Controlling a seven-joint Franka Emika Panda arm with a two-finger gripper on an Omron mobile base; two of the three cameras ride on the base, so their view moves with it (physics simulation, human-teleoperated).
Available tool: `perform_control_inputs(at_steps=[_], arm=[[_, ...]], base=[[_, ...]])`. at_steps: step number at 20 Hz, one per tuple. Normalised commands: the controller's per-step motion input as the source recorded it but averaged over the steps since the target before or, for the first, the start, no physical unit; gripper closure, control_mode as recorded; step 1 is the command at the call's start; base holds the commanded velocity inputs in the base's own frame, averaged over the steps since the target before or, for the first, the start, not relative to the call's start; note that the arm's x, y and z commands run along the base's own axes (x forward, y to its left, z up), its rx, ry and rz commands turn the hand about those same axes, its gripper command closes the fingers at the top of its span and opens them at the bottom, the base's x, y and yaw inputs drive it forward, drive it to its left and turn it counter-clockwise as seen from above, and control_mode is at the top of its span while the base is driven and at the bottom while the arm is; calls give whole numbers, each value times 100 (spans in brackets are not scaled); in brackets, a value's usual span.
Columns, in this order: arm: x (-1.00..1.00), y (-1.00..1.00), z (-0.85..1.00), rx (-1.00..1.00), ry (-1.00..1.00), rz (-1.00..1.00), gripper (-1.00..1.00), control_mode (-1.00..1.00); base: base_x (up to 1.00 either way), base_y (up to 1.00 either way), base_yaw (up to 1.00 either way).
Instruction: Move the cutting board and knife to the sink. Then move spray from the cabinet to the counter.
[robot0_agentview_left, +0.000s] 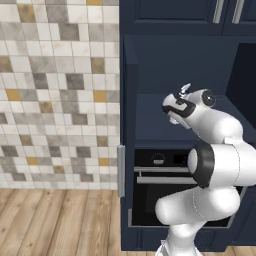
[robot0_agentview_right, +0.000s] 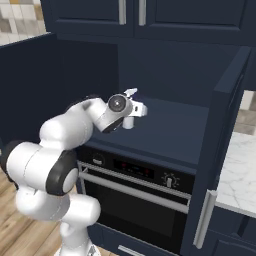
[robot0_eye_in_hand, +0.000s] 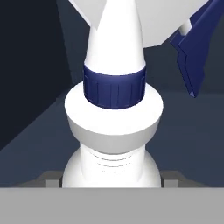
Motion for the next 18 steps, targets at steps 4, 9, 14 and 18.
perform_control_inputs(at_steps=[4,9,14,18], arm=[[-11,-7,99,0,15,-23,100,-100],[-33,-8,99,0,7,-11,100,-100],[-72,-21,76,4,5,-12,100,-100],[-97,-25,56,9,1,-8,100,-100]], base=[[0,0,0],[0,0,0],[0,0,0],[0,0,0]])
